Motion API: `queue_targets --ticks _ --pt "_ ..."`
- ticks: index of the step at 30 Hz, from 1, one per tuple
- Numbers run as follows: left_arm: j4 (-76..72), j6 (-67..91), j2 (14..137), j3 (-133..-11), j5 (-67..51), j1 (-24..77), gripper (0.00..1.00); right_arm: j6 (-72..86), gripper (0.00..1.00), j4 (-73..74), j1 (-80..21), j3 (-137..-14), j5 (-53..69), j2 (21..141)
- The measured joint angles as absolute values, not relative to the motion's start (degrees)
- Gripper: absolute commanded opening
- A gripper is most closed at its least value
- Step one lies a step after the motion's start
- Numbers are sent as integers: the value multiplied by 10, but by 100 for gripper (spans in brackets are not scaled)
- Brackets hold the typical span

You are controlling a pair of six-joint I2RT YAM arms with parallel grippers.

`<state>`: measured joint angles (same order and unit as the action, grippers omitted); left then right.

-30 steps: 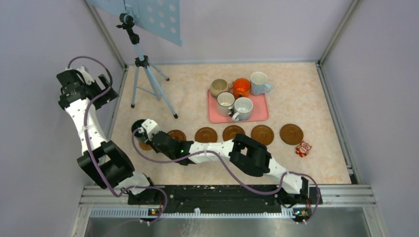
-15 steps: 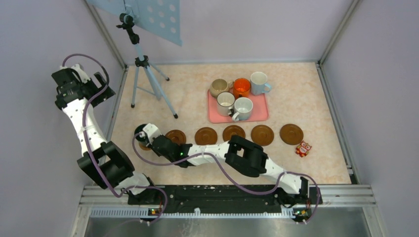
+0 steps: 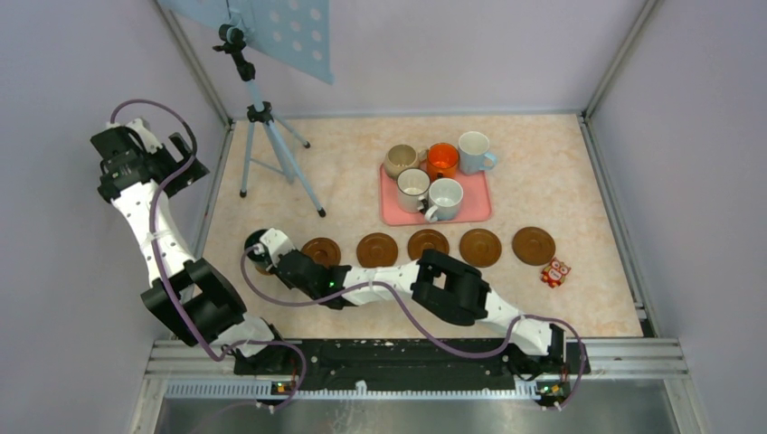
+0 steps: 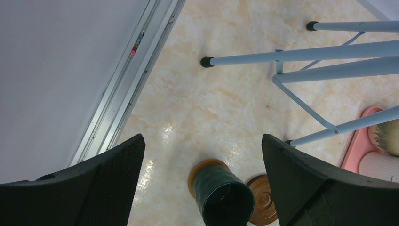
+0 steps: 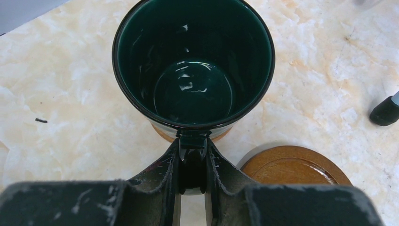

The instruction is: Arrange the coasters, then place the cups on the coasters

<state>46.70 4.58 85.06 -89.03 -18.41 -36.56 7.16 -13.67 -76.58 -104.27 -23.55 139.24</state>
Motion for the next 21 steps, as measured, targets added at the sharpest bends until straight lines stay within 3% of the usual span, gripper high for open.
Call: queue_targets --ticks 10,16,21 --pt "467 46 851 -890 -186 -374 99 71 8 -137 -769 -1043 -236 1393" --pt "467 46 851 -890 -186 -375 99 71 29 -138 -769 -1043 -244 1393" --pt "467 46 851 -890 -187 -375 99 69 32 -165 -769 -1044 -243 1393"
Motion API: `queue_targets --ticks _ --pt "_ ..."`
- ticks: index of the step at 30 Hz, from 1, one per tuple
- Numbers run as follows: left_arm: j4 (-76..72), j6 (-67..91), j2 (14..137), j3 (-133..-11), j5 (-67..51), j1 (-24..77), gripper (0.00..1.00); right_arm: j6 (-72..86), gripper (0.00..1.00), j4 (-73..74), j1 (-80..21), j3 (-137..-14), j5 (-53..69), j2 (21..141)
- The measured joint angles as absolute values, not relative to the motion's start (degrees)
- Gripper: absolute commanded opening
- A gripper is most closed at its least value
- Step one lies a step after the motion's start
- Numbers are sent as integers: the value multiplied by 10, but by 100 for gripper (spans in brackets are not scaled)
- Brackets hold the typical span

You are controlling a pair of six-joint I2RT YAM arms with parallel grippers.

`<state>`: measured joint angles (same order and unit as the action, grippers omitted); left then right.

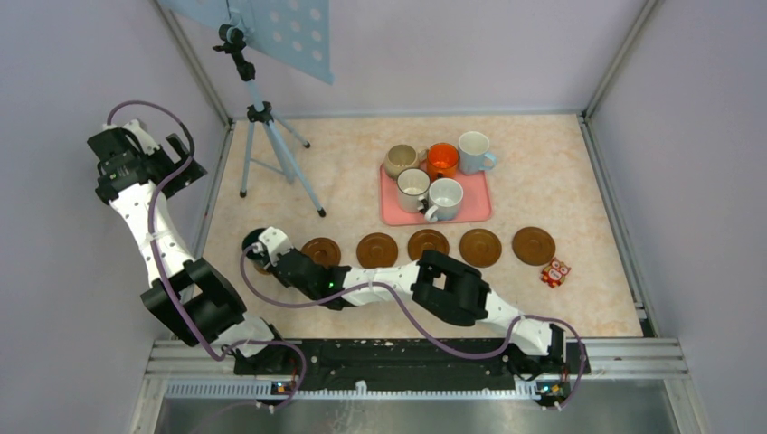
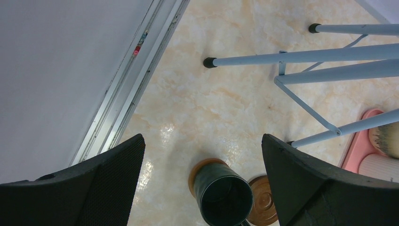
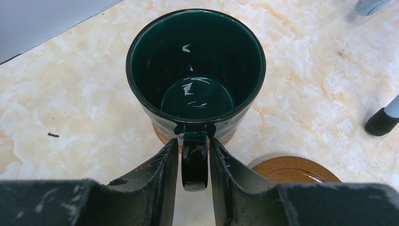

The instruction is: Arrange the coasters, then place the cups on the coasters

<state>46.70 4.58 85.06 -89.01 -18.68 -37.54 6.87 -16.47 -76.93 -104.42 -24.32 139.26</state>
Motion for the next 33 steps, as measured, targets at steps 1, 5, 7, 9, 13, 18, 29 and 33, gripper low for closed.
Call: queue_targets --ticks 1,5,7,9,13,18,29,33 --pt "467 46 851 -890 -187 -375 99 69 33 -166 -769 -1044 -243 1393" --pt "467 46 851 -890 -190 -376 99 67 38 -171 -769 -1044 -234 1393" --pt "467 46 851 -890 -191 -376 99 65 42 -176 -770 -1043 -228 1393" --pt "467 46 851 -890 -194 -376 99 60 45 -192 -770 -1034 -220 1391" --pt "467 45 851 -890 -201 -377 99 50 49 -218 -770 -983 -201 1375" --pt "466 33 850 -889 -223 -377 99 40 50 -241 -770 -916 -183 1341" --pt "467 13 845 -858 -262 -377 99 51 34 -283 -748 -851 -131 1249" --pt "467 13 839 -856 -263 -377 99 49 19 -285 -744 -853 -139 1247"
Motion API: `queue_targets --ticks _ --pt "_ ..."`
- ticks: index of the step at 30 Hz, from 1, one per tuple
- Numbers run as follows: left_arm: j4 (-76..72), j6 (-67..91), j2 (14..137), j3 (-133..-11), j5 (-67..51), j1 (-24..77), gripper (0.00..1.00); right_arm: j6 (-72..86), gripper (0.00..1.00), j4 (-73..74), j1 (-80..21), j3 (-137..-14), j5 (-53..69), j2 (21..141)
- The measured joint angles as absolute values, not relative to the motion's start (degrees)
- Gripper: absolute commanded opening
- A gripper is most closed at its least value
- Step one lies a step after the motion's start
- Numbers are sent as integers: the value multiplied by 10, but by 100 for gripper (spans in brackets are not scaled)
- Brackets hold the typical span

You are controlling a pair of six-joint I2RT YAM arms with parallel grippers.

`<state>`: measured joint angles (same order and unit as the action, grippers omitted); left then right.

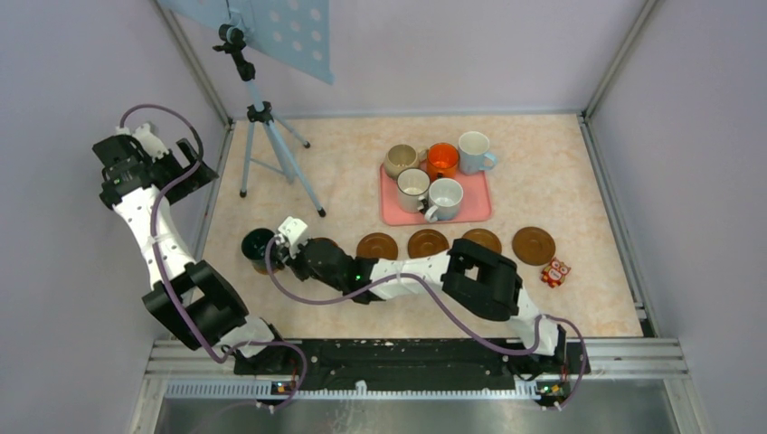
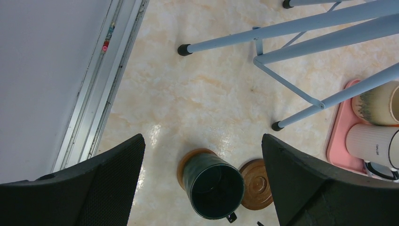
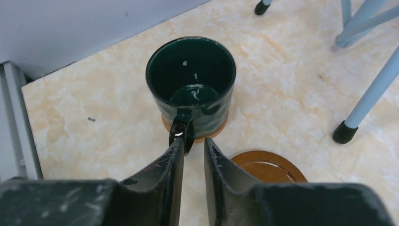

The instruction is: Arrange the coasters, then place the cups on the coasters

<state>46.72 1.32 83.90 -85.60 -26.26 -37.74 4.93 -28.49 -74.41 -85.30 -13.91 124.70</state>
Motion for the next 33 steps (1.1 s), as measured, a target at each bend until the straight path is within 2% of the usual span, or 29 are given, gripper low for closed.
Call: queue_targets --ticks 4,13,20,33 --pt "467 13 834 -856 -263 -377 99 51 15 -256 -744 -888 -172 1259" --pt "467 13 832 -856 -262 -377 99 51 17 -214 -744 -961 -194 1295" --pt "466 14 832 -856 -261 -377 99 51 18 -177 -745 -969 -199 1314" --pt "465 14 832 -856 -261 -377 99 53 29 -158 -745 -988 -189 1329"
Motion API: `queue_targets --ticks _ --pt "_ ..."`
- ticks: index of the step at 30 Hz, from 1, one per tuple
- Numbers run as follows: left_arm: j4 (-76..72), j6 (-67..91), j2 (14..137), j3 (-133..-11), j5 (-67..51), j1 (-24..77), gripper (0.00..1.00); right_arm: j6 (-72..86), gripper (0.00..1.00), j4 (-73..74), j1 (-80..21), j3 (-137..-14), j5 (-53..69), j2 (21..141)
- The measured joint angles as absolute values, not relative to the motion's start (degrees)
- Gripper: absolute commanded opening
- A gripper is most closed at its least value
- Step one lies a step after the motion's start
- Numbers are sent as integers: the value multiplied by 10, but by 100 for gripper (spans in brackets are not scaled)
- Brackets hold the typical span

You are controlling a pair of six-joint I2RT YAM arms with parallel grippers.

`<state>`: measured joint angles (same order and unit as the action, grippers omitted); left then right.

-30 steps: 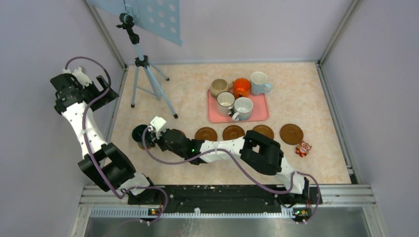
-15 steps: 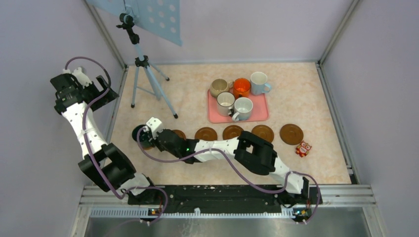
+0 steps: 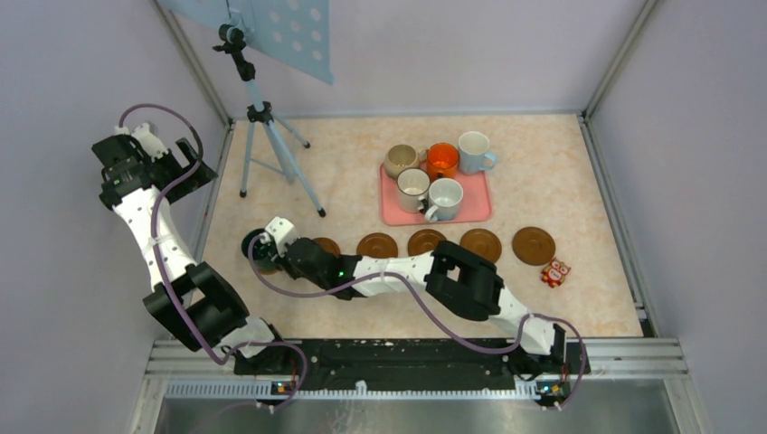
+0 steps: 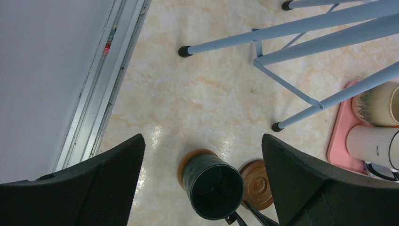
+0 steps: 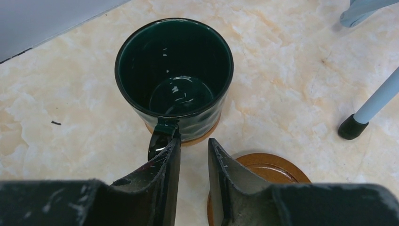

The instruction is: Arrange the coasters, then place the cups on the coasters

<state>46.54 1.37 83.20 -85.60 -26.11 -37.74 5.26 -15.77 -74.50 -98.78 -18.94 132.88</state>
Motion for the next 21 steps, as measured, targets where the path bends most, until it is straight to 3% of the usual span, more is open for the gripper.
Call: queue_targets --ticks 21 --pt "470 -20 832 -856 -264 -377 99 56 45 -149 -742 -987 -181 1339"
